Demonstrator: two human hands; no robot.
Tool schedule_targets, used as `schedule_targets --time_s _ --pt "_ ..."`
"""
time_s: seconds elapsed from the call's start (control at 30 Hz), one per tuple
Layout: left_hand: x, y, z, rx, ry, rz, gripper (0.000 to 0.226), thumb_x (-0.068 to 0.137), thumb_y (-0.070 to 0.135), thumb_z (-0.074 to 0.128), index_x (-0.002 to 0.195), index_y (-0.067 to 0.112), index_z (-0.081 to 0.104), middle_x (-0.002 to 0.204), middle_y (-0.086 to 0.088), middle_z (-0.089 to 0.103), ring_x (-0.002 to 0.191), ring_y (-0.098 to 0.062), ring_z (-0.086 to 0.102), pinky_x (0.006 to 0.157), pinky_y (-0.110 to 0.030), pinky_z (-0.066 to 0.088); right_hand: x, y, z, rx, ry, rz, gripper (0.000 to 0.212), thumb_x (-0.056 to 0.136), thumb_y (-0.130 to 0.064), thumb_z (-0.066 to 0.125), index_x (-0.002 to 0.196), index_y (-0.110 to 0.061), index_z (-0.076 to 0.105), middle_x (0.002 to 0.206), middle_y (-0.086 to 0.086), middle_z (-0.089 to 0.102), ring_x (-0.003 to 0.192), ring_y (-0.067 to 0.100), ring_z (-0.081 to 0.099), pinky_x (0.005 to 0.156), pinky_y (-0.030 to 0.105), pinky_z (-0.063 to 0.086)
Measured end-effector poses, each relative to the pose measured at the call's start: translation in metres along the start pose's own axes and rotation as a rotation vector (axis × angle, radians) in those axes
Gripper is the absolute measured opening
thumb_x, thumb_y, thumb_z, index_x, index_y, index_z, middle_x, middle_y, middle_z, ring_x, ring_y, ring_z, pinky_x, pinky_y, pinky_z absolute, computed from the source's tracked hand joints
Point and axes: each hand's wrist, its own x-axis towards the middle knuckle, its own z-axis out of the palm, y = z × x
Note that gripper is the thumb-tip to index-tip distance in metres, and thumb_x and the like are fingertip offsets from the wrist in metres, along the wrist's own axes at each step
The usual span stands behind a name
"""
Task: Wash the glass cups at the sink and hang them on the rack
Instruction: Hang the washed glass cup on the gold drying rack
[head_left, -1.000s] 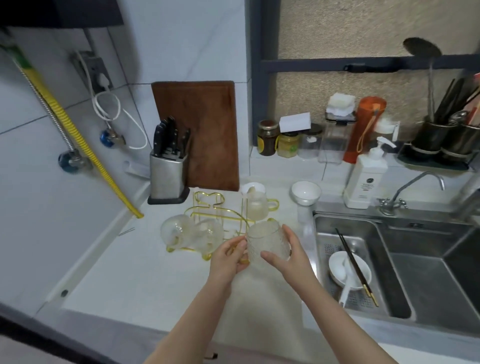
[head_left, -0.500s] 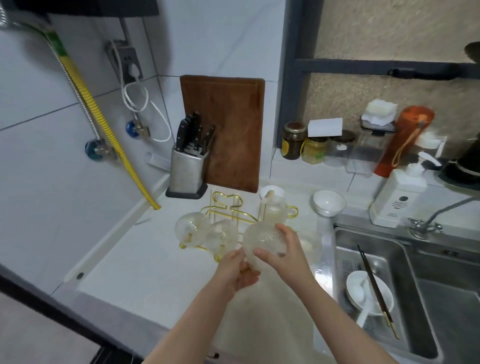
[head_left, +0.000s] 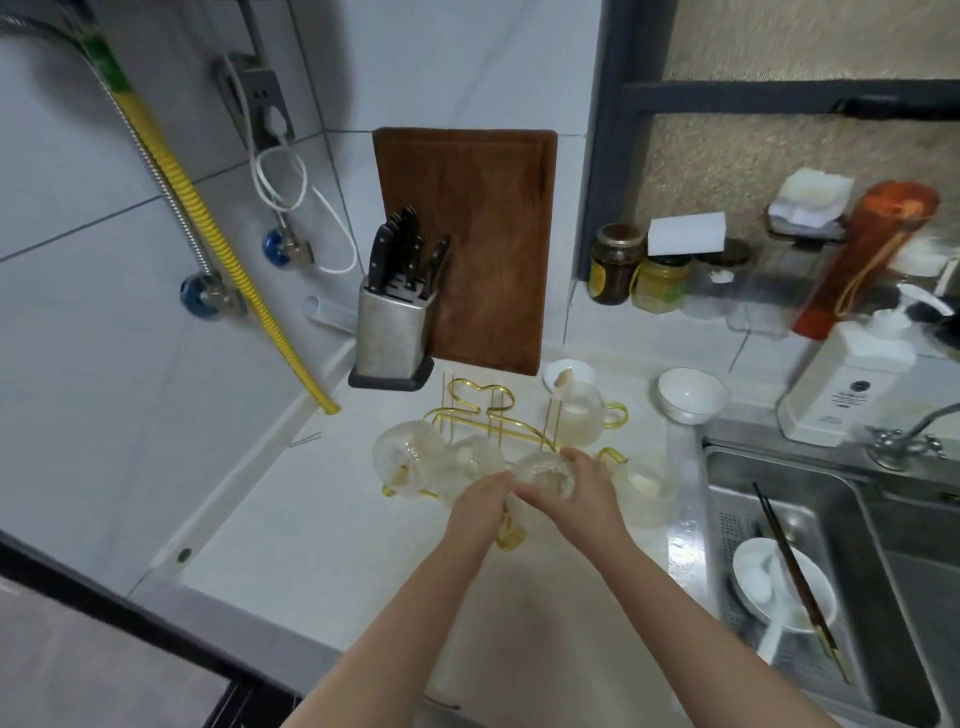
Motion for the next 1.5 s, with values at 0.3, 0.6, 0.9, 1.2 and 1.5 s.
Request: schedule_targets --time_s 0.3,0.6,0.9,1.2,1.5 --pt "0.028 0.006 -0.017 0.232 -0.079 0.101 0.046 0.093 0.047 0.05 0.129 0.018 0.055 0.115 -0.004 0.061 0.081 -0.022 0.063 0.082 -0.039 0.056 0.012 -0.011 0.015 -0.046 -0.003 0.048 0.082 0.074 -0.044 0.074 0.141 -0.014 0.038 0.14 0.011 0.043 0.13 0.028 0.041 0.108 0.04 0.036" --pt "0.043 0.007 -0.011 0.501 -0.08 0.225 0.039 0.096 0.042 0.048 0.121 0.017 0.063 0.095 -0.009 0.072 0.079 -0.03 0.071 0.076 -0.042 0.059 0.02 -0.001 0.014 0.076 -0.034 0.162 0.076 0.079 -0.023 0.074 0.142 -0.01 0.033 0.139 0.007 0.046 0.126 0.023 0.046 0.1 0.03 0.039" --pt "0.059 0.011 -0.006 0.789 -0.08 0.327 0.03 0.098 0.032 0.046 0.108 0.016 0.069 0.093 -0.006 0.073 0.083 -0.025 0.069 0.081 -0.038 0.055 0.026 0.006 0.02 0.052 -0.062 0.164 0.071 0.086 -0.021 0.068 0.145 -0.008 0.03 0.146 0.008 0.04 0.132 0.023 0.041 0.093 0.021 0.035" --pt "0.068 0.02 -0.006 0.982 -0.079 0.309 0.03 0.097 0.027 0.045 0.1 0.011 0.071 0.093 -0.01 0.072 0.086 -0.025 0.068 0.077 -0.032 0.053 0.028 0.007 0.02 0.039 -0.078 0.108 0.062 0.089 -0.017 0.064 0.145 -0.011 0.035 0.147 0.007 0.04 0.136 0.02 0.038 0.105 0.022 0.03" --pt "0.065 0.024 -0.012 0.975 -0.108 0.271 0.029 0.098 0.028 0.045 0.098 0.01 0.068 0.093 -0.01 0.071 0.082 -0.025 0.07 0.066 -0.032 0.051 0.031 0.009 0.015 -0.022 -0.125 0.065 0.054 0.085 -0.022 0.068 0.136 -0.018 0.048 0.138 0.006 0.048 0.129 0.02 0.044 0.102 0.024 0.033"
